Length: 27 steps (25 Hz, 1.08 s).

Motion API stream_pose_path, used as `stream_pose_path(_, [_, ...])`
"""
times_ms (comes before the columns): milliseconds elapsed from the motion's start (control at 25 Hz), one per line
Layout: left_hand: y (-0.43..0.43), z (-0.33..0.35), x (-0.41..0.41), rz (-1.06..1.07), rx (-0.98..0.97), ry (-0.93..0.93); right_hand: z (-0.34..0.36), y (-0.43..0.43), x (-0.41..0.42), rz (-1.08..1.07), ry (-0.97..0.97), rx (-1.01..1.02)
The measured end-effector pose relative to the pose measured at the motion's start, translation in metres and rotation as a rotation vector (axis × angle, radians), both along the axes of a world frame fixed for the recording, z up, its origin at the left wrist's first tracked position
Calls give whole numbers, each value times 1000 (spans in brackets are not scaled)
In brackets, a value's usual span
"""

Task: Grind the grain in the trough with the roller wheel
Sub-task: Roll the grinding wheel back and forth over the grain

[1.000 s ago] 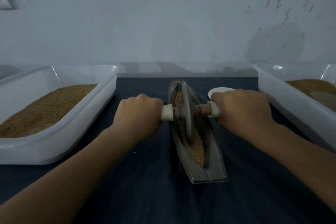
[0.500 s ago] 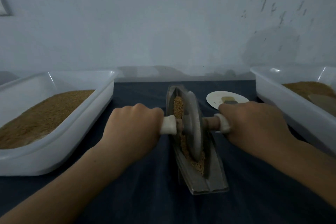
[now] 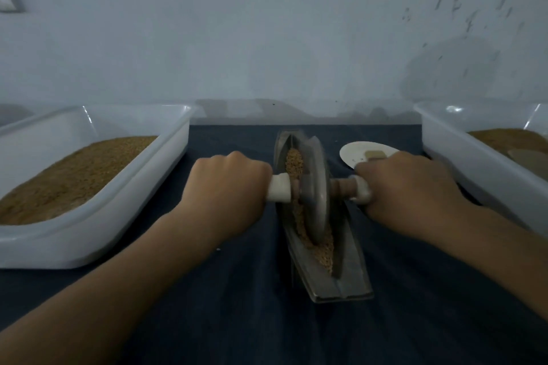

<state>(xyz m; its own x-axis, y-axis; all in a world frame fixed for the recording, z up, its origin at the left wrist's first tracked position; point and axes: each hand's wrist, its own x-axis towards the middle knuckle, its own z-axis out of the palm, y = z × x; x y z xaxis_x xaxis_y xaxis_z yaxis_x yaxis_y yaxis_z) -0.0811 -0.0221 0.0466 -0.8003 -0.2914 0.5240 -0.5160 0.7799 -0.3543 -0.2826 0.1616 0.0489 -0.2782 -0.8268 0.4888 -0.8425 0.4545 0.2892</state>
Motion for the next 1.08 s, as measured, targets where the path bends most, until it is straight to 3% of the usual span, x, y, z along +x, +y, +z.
stream_pose_path(160, [0,4,-12,93,-21,-30,-8,-9,-6,-93,-83,-26])
stream_pose_path(360, [-26,15,-46,225,253,-6,20,-71,-17,-71,-128,27])
stream_pose_path(640, [15,6,6,92,2,-13,-3,6,5,-46,-128,16])
stream_pose_path(920, [-17,14,-43,225,214,2,16,-67,-14,-92,-142,27])
stream_pose_path(1080, [-1,4,-19,180,202,11,10,-40,-5,-42,-109,23])
